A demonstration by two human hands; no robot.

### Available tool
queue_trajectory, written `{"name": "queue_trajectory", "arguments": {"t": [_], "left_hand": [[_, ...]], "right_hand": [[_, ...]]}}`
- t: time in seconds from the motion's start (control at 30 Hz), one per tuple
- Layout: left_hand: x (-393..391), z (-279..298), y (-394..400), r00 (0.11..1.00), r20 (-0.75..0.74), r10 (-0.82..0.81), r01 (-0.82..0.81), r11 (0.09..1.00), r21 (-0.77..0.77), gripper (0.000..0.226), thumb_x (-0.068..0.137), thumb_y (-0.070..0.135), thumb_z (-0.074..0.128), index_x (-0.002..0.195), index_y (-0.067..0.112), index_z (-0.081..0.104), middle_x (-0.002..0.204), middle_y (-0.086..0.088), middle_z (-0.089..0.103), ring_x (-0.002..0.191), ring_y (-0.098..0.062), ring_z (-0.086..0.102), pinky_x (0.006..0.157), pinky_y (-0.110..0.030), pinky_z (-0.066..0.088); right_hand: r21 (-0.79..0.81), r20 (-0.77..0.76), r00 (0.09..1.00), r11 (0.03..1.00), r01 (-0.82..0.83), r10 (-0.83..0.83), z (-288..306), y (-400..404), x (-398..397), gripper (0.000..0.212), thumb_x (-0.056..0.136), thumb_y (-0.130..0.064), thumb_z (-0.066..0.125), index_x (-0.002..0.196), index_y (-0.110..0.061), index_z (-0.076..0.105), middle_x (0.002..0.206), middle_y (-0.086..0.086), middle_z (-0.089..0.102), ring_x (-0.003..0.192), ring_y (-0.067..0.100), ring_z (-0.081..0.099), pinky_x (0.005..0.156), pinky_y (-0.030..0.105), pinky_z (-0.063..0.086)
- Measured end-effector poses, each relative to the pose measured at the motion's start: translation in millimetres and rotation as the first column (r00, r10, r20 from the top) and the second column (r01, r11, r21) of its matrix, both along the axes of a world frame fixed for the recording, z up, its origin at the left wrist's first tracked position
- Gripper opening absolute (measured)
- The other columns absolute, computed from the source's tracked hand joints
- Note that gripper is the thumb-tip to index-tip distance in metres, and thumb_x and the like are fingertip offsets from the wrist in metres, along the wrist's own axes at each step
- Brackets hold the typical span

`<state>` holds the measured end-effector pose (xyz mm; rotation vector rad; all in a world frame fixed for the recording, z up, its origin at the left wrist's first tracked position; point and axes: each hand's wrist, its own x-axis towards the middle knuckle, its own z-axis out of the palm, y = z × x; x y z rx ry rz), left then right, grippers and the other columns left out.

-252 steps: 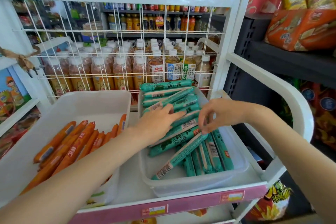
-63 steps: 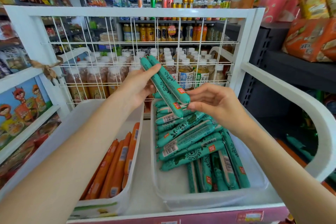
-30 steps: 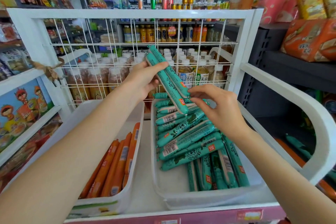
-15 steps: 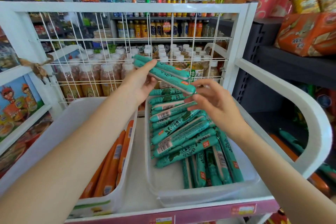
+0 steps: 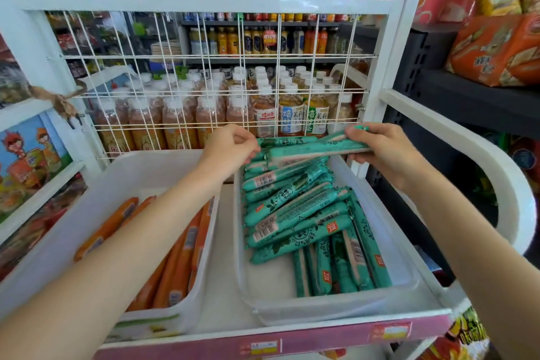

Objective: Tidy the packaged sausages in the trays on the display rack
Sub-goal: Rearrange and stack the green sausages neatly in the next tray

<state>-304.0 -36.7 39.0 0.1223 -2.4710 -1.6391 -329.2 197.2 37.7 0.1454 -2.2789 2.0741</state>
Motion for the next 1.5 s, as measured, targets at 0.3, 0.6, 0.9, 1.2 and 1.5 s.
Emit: {"name": "queue_trajectory", "arguments": {"t": [0.3, 0.6, 0.9, 1.2, 1.5], "left_hand": [[4, -21, 6, 0.819, 0.041, -0.572, 0.461, 0.614, -0.641, 0.014, 0.082, 0.034, 0.063, 0.095, 0.035, 0.06, 0.109, 0.009, 0.055, 0.11, -0.011, 0.047, 0.104, -0.04, 0.032], [10, -45, 8, 0.708, 0.388, -0.59, 0.619, 0.252, -0.744, 0.022, 0.086, 0.033, 0.059, 0.107, 0.036, 0.067, 0.14, 0.009, 0.037, 0.129, -0.021, 0.016, 0.109, -0.039, 0.014], [10, -49, 6, 0.733, 0.339, -0.589, 0.58, 0.282, -0.764, 0.025, 0.088, 0.027, 0.059, 0.111, 0.033, 0.065, 0.14, 0.01, 0.037, 0.129, -0.02, 0.017, 0.108, -0.036, 0.014], [8, -51, 7, 0.754, 0.327, -0.569, 0.557, 0.291, -0.778, 0.021, 0.088, 0.03, 0.057, 0.107, 0.036, 0.066, 0.137, 0.009, 0.041, 0.128, -0.023, 0.02, 0.109, -0.038, 0.017], [8, -38, 8, 0.787, 0.242, -0.568, 0.539, 0.442, -0.716, 0.023, 0.088, 0.022, 0.059, 0.108, 0.024, 0.068, 0.094, 0.01, 0.063, 0.082, -0.006, 0.054, 0.067, -0.015, 0.037]], "right_hand": [[0.895, -0.299, 0.935, 0.395, 0.206, 0.191, -7, -28, -28, 0.033, 0.089, -0.033, 0.058, 0.113, -0.011, 0.058, 0.108, 0.007, 0.058, 0.101, 0.026, 0.054, 0.087, 0.037, 0.045], [0.88, 0.385, 0.555, -0.112, -0.462, 0.738, -39, -35, 62, 0.034, 0.089, -0.012, 0.055, 0.121, -0.022, 0.06, 0.13, -0.007, 0.055, 0.11, 0.013, 0.049, 0.098, 0.026, 0.037], [0.842, 0.54, 0.503, -0.433, -0.322, 0.675, -56, -59, 74, 0.046, 0.087, -0.003, 0.046, 0.127, -0.025, 0.047, 0.133, -0.003, 0.039, 0.11, 0.022, 0.039, 0.084, 0.037, 0.038], [0.915, 0.365, 0.556, -0.179, -0.361, 0.747, -46, -42, 78, 0.031, 0.083, -0.009, 0.058, 0.113, -0.017, 0.057, 0.119, 0.002, 0.051, 0.099, 0.019, 0.047, 0.083, 0.036, 0.042], [0.871, -0.129, 0.769, 0.443, -0.214, 0.626, -6, -20, 82, 0.018, 0.075, -0.007, 0.062, 0.091, -0.016, 0.063, 0.083, -0.002, 0.065, 0.063, -0.001, 0.052, 0.058, 0.007, 0.04]]}}
